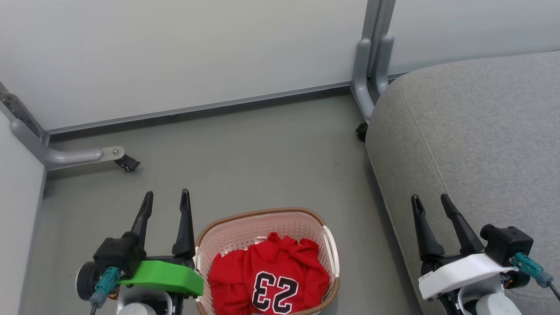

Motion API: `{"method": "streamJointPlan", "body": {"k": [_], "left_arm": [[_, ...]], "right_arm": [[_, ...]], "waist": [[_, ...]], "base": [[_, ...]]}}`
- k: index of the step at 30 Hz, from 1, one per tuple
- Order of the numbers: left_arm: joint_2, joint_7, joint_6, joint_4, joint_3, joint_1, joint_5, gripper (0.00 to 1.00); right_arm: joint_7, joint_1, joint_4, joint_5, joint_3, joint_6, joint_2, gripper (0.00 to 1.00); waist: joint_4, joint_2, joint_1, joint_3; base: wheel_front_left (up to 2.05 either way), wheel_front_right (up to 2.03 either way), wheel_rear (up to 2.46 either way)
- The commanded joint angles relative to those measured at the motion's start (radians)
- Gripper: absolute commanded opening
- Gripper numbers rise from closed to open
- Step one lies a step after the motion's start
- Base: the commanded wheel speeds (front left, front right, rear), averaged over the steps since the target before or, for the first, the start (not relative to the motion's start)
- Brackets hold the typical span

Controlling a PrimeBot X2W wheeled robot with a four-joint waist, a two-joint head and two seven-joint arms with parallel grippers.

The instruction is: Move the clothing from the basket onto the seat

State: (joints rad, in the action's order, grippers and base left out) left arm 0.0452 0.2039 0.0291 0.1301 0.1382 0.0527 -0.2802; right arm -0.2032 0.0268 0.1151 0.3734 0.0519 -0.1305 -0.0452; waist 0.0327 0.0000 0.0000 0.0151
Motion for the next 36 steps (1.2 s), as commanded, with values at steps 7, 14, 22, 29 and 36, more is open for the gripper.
{"method": "streamJointPlan", "body": {"k": [7,14,22,29,36], "left_arm": [[0.007,0.020,-0.009,-0.013,0.013,0.000,0.075,1.00],[0.007,0.034,-0.016,-0.020,0.021,-0.007,0.123,1.00],[0.008,0.048,-0.013,-0.015,0.030,-0.016,0.152,1.00],[0.008,0.061,-0.015,-0.007,0.039,-0.020,0.177,1.00],[0.008,0.061,-0.017,0.012,0.036,-0.019,0.157,1.00]], "right_arm": [[-0.022,-0.007,-0.008,-0.078,0.005,0.000,-0.006,1.00],[-0.035,-0.014,-0.007,-0.131,0.009,0.000,-0.007,1.00],[-0.050,-0.016,0.007,-0.192,0.009,0.000,-0.007,1.00],[-0.062,-0.013,0.022,-0.239,0.005,0.000,-0.008,1.00],[-0.064,-0.007,0.045,-0.238,0.002,0.000,-0.008,1.00]], "waist": [[0.004,0.0000,0.0000,0.003],[0.007,0.0000,0.0000,0.004],[0.009,0.0000,0.0000,0.004],[0.011,0.0000,0.0000,0.004],[0.011,0.0000,0.0000,0.006]], "base": [[0.00,0.00,0.00],[0.00,0.00,0.00],[0.00,0.00,0.00],[0.00,0.00,0.00],[0.00,0.00,0.00]]}}
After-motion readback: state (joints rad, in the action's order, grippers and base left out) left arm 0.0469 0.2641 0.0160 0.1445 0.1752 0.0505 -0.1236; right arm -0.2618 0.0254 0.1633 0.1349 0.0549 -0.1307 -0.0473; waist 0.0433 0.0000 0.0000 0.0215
